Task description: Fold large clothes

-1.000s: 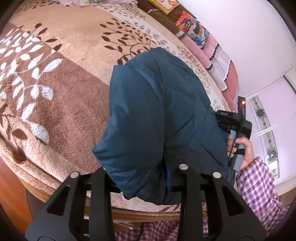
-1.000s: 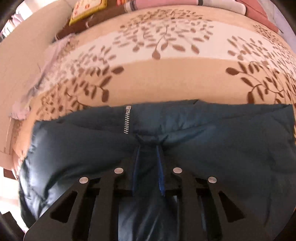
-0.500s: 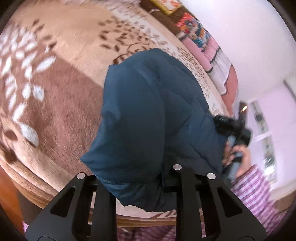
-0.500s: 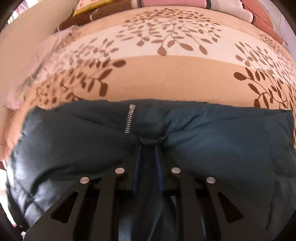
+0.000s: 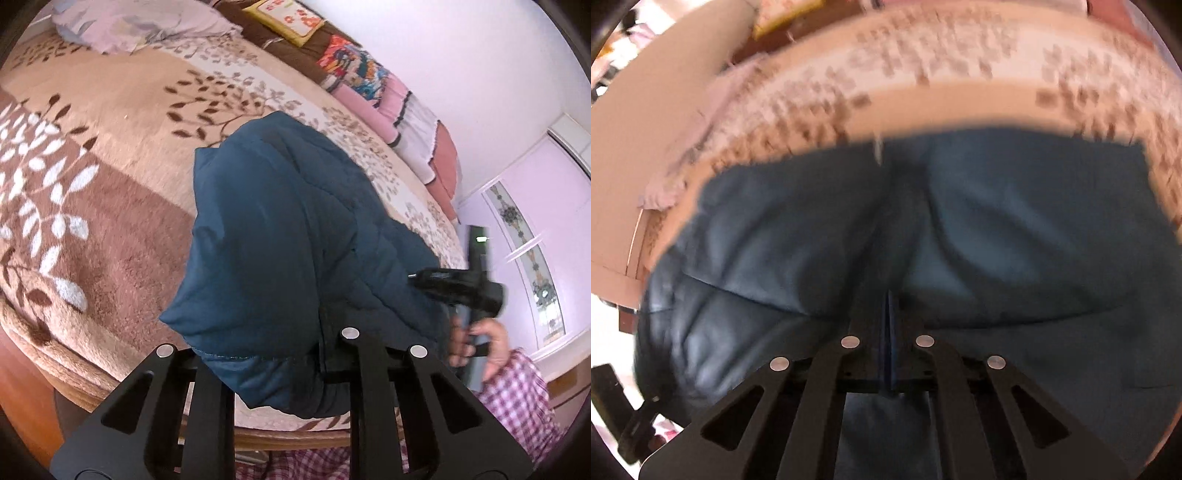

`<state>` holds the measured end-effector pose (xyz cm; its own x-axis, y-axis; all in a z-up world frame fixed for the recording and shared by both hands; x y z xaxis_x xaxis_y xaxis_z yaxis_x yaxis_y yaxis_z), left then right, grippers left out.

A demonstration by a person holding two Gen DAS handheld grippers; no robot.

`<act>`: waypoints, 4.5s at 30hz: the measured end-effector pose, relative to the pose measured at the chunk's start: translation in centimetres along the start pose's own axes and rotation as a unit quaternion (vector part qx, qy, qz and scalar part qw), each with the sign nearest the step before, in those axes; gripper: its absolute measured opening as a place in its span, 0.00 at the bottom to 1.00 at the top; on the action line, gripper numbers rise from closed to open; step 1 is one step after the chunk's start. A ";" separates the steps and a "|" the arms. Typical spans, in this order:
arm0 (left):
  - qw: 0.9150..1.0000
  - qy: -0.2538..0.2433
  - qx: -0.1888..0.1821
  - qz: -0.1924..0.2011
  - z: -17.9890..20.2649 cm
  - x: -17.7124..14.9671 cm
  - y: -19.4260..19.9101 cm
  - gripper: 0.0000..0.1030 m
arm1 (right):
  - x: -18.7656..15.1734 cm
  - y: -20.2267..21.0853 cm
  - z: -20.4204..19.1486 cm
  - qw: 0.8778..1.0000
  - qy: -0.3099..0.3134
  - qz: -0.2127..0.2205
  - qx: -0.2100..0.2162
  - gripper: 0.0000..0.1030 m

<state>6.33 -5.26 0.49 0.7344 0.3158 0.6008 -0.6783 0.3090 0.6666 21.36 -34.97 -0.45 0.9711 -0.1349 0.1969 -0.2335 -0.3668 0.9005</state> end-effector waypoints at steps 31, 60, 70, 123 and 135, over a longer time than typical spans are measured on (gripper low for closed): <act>0.993 -0.114 -0.001 0.036 7.3 1.1 2.8 0.17 | -10.0 0.8 1.9 0.998 -0.005 -0.044 0.053 0.01; 0.947 -0.313 0.015 0.066 21.5 0.1 3.9 0.17 | -16.9 2.0 4.7 0.988 -0.002 -0.084 0.133 0.01; 0.924 -0.377 -0.010 0.055 27.5 -1.0 1.8 0.17 | -15.8 15.0 18.5 0.977 -0.112 0.102 0.152 0.03; 0.881 -0.414 -0.214 -0.086 32.5 -8.5 -2.9 0.71 | -14.5 22.8 17.2 0.970 -0.058 0.134 0.194 0.03; 0.934 -0.330 -0.111 -0.074 26.2 -5.8 -4.7 0.71 | -15.2 12.4 23.1 0.979 -0.163 0.059 0.107 0.00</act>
<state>5.92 -32.07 5.49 0.6261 -0.3447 0.6994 -0.5025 0.5074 0.7000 2.54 -58.72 -1.23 0.8778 -0.4615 0.1285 -0.3816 -0.5112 0.7701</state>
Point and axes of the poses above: each gripper's, at about its wrist camera, not at the fingertips, and y roughly against the way its jaws point, z to its right, x to its top, the point moved 1 cm from there along -y, roughly the way its jaws point, and after that the axes turned 12 degrees about -y, right-handed, at the moved point
